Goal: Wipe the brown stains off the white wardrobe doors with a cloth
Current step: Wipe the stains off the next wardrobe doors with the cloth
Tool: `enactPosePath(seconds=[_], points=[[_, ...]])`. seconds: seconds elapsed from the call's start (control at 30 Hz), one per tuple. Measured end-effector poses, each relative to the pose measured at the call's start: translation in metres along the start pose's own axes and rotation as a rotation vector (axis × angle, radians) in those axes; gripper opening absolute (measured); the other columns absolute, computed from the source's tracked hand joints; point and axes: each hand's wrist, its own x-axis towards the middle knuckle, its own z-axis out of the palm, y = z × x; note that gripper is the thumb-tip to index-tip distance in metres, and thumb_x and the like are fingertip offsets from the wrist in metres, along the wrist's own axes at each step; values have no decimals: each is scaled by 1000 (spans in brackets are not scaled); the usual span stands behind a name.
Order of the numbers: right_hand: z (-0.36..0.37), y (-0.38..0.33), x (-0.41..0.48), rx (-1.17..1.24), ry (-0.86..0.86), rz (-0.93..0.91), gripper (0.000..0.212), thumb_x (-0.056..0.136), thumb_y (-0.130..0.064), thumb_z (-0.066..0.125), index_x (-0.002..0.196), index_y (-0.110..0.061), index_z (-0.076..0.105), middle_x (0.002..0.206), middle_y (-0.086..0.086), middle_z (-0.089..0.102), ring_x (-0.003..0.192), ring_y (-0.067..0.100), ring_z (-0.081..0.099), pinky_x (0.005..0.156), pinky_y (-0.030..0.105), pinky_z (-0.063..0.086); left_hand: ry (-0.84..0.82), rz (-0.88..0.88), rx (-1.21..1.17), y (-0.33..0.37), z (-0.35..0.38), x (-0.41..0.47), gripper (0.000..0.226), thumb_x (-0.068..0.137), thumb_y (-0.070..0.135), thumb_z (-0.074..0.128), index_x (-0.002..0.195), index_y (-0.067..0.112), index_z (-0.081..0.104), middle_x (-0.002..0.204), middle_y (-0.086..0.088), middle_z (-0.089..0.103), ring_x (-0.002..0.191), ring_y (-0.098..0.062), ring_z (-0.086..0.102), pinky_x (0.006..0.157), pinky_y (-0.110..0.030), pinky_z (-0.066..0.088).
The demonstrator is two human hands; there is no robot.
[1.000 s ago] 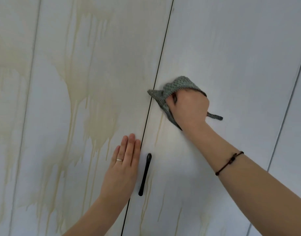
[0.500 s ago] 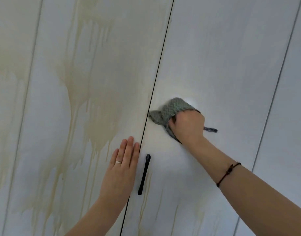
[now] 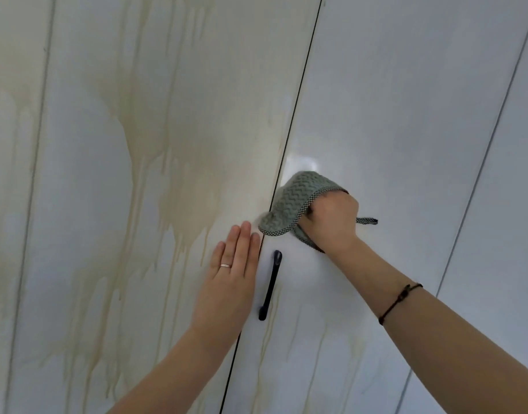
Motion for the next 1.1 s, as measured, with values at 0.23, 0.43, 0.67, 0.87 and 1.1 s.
enactPosePath(seconds=[0.23,0.43,0.67,0.87,1.1], points=[[0,-35,-25,-45,-261,-183,26,68,-34,58,49,-23,44,44,-3,46,36,21,45,44,21,30,-16,-7,-25,0,-1,-2,57,100,5,7,156,-7,3,164,-26,-5,152,-41,3,121,-50,23],[-20,3,48,-115,-169,432,26,72,-42,41,58,-20,37,61,3,58,58,31,55,58,31,35,-43,-15,-12,1,-3,-2,58,100,3,10,154,-8,-7,162,-28,-12,152,-43,-4,123,-50,17],[-11,-47,-17,-111,-508,110,36,74,-28,67,54,-23,38,50,-10,36,47,25,53,52,24,30,-29,-11,-17,1,-5,-2,58,101,4,12,156,-6,-2,164,-26,-1,152,-40,5,123,-49,20],[-18,-11,10,-163,-351,442,33,78,-21,58,56,-21,34,52,-9,32,53,24,42,56,28,30,-104,-29,14,6,-9,-3,58,98,2,3,153,-8,-14,161,-28,-18,151,-42,-9,124,-50,13],[-8,-22,-67,-29,-194,383,37,69,-15,69,48,-19,39,42,0,43,40,16,32,47,21,25,-121,-12,16,4,-12,-5,58,97,2,-2,153,-7,-15,161,-27,-20,151,-42,-12,124,-50,12]])
